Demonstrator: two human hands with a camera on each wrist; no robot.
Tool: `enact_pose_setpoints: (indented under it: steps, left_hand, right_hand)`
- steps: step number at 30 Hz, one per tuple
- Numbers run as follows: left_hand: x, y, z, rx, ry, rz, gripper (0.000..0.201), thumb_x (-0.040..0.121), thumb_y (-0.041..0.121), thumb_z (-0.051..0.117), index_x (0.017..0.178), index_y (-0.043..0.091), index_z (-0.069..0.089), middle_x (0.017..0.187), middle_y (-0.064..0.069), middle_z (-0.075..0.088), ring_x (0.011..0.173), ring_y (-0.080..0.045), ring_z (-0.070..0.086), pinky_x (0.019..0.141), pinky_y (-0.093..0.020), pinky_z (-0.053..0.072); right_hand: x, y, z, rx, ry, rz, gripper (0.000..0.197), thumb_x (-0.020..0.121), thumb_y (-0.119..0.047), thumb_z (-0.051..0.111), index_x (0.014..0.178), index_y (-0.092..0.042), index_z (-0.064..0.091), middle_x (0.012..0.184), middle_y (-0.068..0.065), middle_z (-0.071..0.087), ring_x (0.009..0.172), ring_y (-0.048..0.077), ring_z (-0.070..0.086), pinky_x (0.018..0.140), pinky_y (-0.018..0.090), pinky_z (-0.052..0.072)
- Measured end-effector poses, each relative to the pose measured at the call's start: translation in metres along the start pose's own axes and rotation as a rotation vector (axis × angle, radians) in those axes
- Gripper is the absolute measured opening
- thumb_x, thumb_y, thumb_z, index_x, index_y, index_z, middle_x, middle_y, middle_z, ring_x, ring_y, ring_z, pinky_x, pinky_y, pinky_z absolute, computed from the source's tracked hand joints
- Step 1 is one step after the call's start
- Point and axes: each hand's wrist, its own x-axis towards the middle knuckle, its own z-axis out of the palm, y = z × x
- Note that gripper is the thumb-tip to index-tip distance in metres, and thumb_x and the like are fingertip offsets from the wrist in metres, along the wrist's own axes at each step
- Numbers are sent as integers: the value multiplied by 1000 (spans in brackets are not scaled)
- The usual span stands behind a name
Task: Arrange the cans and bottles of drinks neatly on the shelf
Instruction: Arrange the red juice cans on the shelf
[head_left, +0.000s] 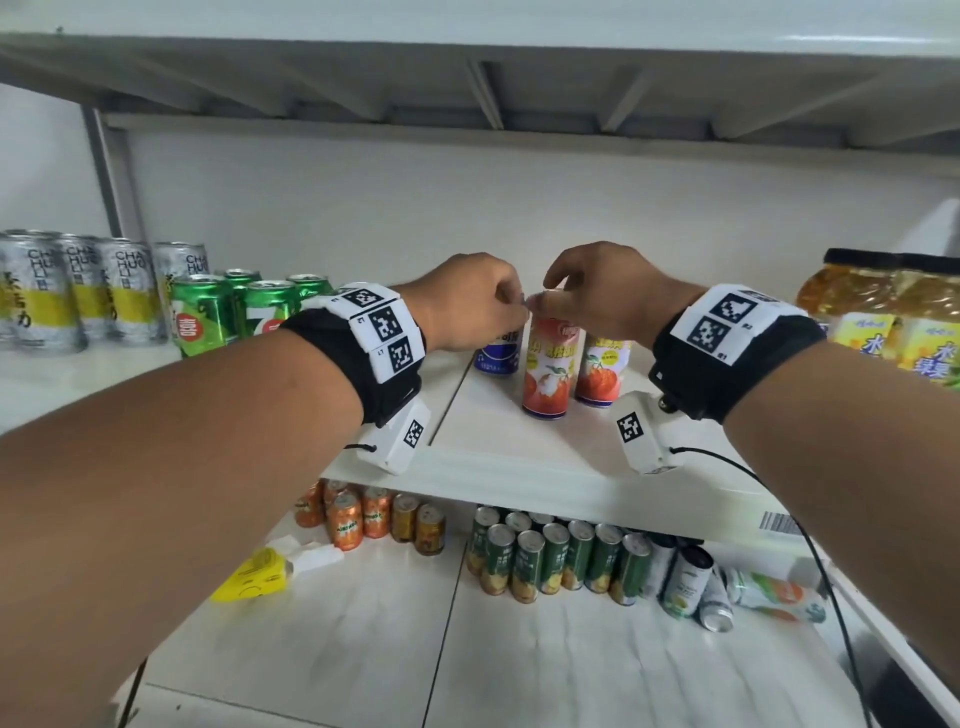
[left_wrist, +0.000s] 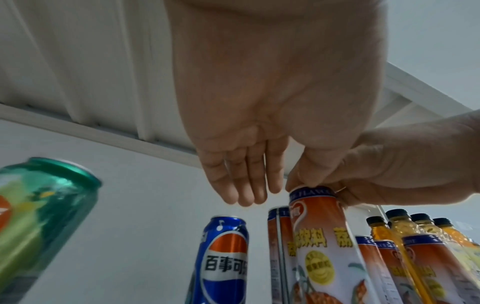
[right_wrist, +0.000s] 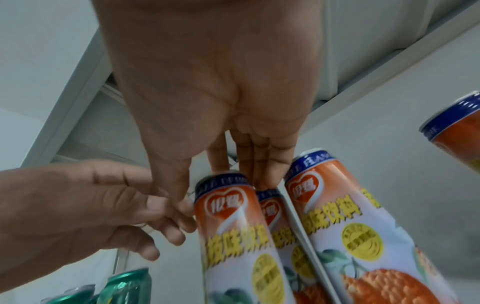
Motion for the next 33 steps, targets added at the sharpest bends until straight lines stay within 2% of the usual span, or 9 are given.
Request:
enact_pose_setpoints:
  steps: [4, 6, 10, 13, 19, 23, 27, 30, 33]
  left_hand:
    - [21, 31, 5, -14, 35, 68, 26, 99, 42, 69, 113, 21, 73, 112, 4, 71, 103, -17, 66, 87, -30, 53]
    - [34, 51, 12, 23, 21, 105, 32, 98, 45, 69, 119, 21, 72, 118, 4, 70, 108, -18, 65, 89, -30, 51]
    - [59, 93, 31, 141, -48, 179, 44, 96, 49, 67, 130, 22, 69, 133, 0, 66, 119, -21, 61, 96, -31, 49]
    - [73, 115, 48, 215, -89, 200, 45, 95, 48, 67, 131, 21, 68, 137, 0, 64, 121, -22, 59, 91, -28, 44]
    - [90, 129, 68, 234, -134, 158, 42, 94, 51, 68, 128, 25, 68, 136, 3, 62, 111, -18, 57, 89, -30, 45]
    - [96, 127, 71, 246, -161, 116, 41, 94, 51, 68, 126, 26, 68, 134, 4, 62, 109, -18, 58, 88, -31, 48]
    - [95, 126, 70, 242, -159, 100, 41, 94, 50, 68, 126, 25, 68, 131, 3, 62, 113, -21, 61, 94, -34, 53]
    - [90, 125, 68, 202, -120, 113, 38, 94, 45, 69, 124, 21, 71, 131, 2, 64, 117, -21, 61, 97, -33, 52]
    - [82, 128, 67, 154, -87, 147, 35, 94, 40, 71, 122, 20, 73, 128, 2, 67, 119, -19, 62, 101, -34, 53]
  right_hand:
    - [-7, 23, -24, -36, 81, 9, 32, 97, -51, 64, 108, -23, 74, 102, -3, 69, 89, 16, 62, 72, 28, 44]
    - [-12, 42, -37, -94, 117, 25, 30, 97, -47, 65, 110, -22, 75, 107, -1, 68, 95, 17, 58, 79, 27, 40]
    - [-25, 84, -57, -209, 130, 88, 31, 94, -40, 67, 117, -20, 73, 116, 1, 69, 110, 23, 62, 84, 26, 40]
    - [-29, 110, -64, -287, 72, 135, 35, 93, -37, 66, 122, -18, 71, 119, 3, 68, 112, 25, 60, 85, 30, 44]
    - [-20, 138, -61, -317, -8, 173, 44, 93, -37, 66, 134, -20, 65, 130, 4, 66, 121, 25, 59, 90, 32, 47]
    - [-10, 144, -51, -374, -143, 208, 58, 90, -38, 67, 146, -25, 56, 136, 2, 63, 124, 26, 59, 91, 33, 50]
    - [-6, 146, -44, -470, -181, 214, 47, 87, -31, 65, 134, -30, 60, 122, -3, 66, 117, 25, 59, 104, 46, 43]
    - [-5, 148, -47, -413, -122, 174, 36, 86, -28, 67, 122, -32, 65, 108, -4, 62, 104, 23, 55, 97, 43, 43]
    - [-12, 148, -54, -295, -86, 132, 33, 84, -27, 71, 116, -28, 69, 99, -6, 58, 95, 20, 54, 72, 30, 43]
